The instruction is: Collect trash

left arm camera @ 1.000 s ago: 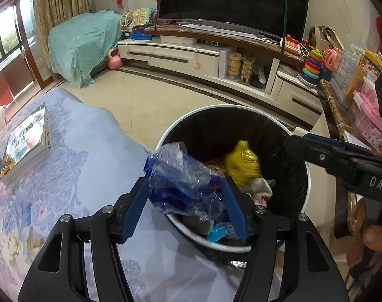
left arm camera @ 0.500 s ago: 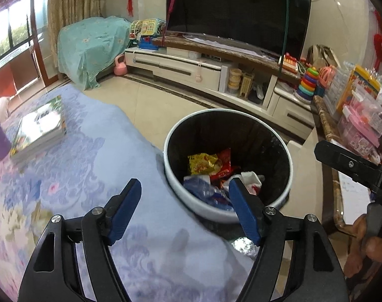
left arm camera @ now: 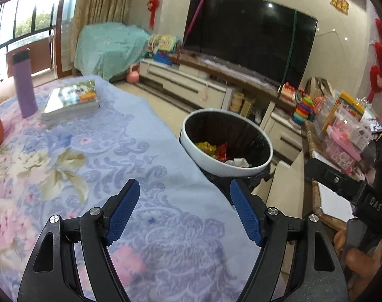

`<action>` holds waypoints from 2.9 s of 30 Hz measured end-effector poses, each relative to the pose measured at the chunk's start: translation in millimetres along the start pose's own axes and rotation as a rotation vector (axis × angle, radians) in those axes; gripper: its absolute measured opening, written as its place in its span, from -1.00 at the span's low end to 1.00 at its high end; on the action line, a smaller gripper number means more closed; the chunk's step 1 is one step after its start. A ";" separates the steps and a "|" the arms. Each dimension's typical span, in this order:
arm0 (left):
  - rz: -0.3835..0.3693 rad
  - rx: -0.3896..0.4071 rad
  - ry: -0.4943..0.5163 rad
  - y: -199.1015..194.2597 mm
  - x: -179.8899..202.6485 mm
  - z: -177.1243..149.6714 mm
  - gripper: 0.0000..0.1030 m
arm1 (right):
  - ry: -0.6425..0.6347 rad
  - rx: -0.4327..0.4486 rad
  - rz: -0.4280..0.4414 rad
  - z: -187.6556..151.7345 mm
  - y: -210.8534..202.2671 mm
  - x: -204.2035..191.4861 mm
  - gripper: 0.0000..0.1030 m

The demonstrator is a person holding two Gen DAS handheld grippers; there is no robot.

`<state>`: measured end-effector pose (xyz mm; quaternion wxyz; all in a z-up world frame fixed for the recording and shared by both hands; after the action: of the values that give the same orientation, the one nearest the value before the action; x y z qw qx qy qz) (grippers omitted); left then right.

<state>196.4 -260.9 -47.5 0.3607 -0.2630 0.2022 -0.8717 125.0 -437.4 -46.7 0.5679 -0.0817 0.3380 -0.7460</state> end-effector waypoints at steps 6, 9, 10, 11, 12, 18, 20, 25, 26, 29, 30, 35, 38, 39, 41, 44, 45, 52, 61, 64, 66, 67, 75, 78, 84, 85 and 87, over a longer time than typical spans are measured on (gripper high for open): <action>0.035 0.141 0.065 -46.4 13.7 3.2 0.91 | -0.055 0.206 -0.073 13.3 -52.6 -12.1 1.00; 0.069 0.203 0.090 -61.6 16.9 -0.9 0.99 | -0.073 0.325 -0.142 11.2 -75.6 -11.5 1.00; 0.075 0.212 0.096 -64.7 17.0 -2.8 0.99 | -0.075 0.334 -0.154 9.9 -76.4 -9.9 1.00; 0.079 0.218 0.100 -67.4 17.7 -5.2 0.99 | -0.076 0.338 -0.161 6.4 -77.2 -9.0 1.00; 0.083 0.222 0.103 -70.1 17.6 -7.2 0.99 | -0.077 0.336 -0.161 2.9 -76.7 -8.7 1.00; 0.134 0.258 0.110 -81.2 16.0 -20.1 1.00 | -0.089 0.335 -0.169 -12.7 -76.7 -7.1 1.00; 0.152 0.268 0.112 -84.0 16.0 -25.2 1.00 | -0.096 0.344 -0.180 -16.4 -79.1 -7.1 1.00; 0.191 0.281 0.130 -91.3 18.3 -34.7 1.00 | -0.117 0.363 -0.192 -26.0 -87.5 -10.0 1.00; 0.195 0.286 0.134 -93.1 18.7 -34.9 1.00 | -0.117 0.366 -0.190 -26.5 -88.8 -10.9 1.00; 0.215 0.316 0.141 -101.0 19.9 -33.5 1.00 | -0.123 0.379 -0.190 -27.5 -93.7 -12.5 1.00; 0.220 0.324 0.142 -103.4 20.0 -33.0 1.00 | -0.127 0.382 -0.190 -27.9 -94.9 -13.4 1.00; 0.231 0.325 0.150 -105.5 21.0 -34.0 1.00 | -0.135 0.390 -0.194 -29.9 -97.0 -15.8 1.00; 0.235 0.321 0.152 -105.7 20.3 -35.3 1.00 | -0.134 0.388 -0.194 -30.0 -97.2 -16.1 1.00; 0.237 0.322 0.151 -106.1 19.6 -35.5 1.00 | -0.136 0.388 -0.194 -30.5 -96.6 -15.8 1.00; 0.237 0.324 0.150 -106.8 19.9 -34.7 1.00 | -0.136 0.383 -0.196 -30.3 -96.2 -14.5 1.00; 0.241 0.325 0.151 -107.3 20.3 -34.4 1.00 | -0.135 0.383 -0.197 -30.8 -96.7 -15.2 1.00; 0.241 0.324 0.152 -107.5 21.3 -34.6 1.00 | -0.135 0.382 -0.198 -30.9 -97.1 -15.2 1.00; 0.246 0.328 0.163 -109.9 22.8 -34.5 1.00 | -0.135 0.387 -0.194 -32.1 -99.2 -18.2 1.00; 0.254 0.337 0.165 -112.4 26.1 -35.8 1.00 | -0.137 0.382 -0.180 -34.4 -98.4 -22.0 1.00; 0.254 0.339 0.167 -113.1 27.2 -36.0 1.00 | -0.137 0.382 -0.177 -34.3 -98.6 -22.6 1.00; 0.256 0.339 0.167 -113.2 27.1 -36.2 1.00 | -0.137 0.383 -0.176 -34.2 -98.9 -23.1 1.00; 0.254 0.338 0.167 -113.1 27.2 -36.1 1.00 | -0.137 0.382 -0.174 -34.3 -98.8 -22.3 1.00; 0.252 0.333 0.169 -113.6 27.8 -36.5 1.00 | -0.149 0.394 -0.171 -34.1 -102.3 -27.4 1.00; 0.252 0.333 0.169 -113.1 28.1 -36.5 1.00 | -0.149 0.394 -0.169 -33.2 -102.4 -28.8 1.00; 0.251 0.330 0.168 -112.6 27.1 -37.5 1.00 | -0.148 0.394 -0.169 -33.8 -102.5 -28.8 1.00; 0.249 0.330 0.168 -112.4 27.2 -37.2 1.00 | -0.148 0.394 -0.169 -33.7 -102.5 -28.9 1.00; 0.248 0.327 0.168 -111.7 26.7 -37.7 1.00 | -0.147 0.394 -0.166 -33.7 -102.4 -28.9 1.00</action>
<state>99.2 -200.9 -8.1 0.4848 -0.1008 0.1184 -0.8607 36.7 -384.5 -3.6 0.5325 -0.0509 0.1359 -0.8339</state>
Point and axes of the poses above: each gripper's, at about its wrist camera, not at the fingertips, and y roughly the way its jaws point, x to its right, z to its top, the point moved 8 cm from there along y, roughly the way its jaws point, and after that the axes turned 15 degrees about -z, right-handed, at the moved point
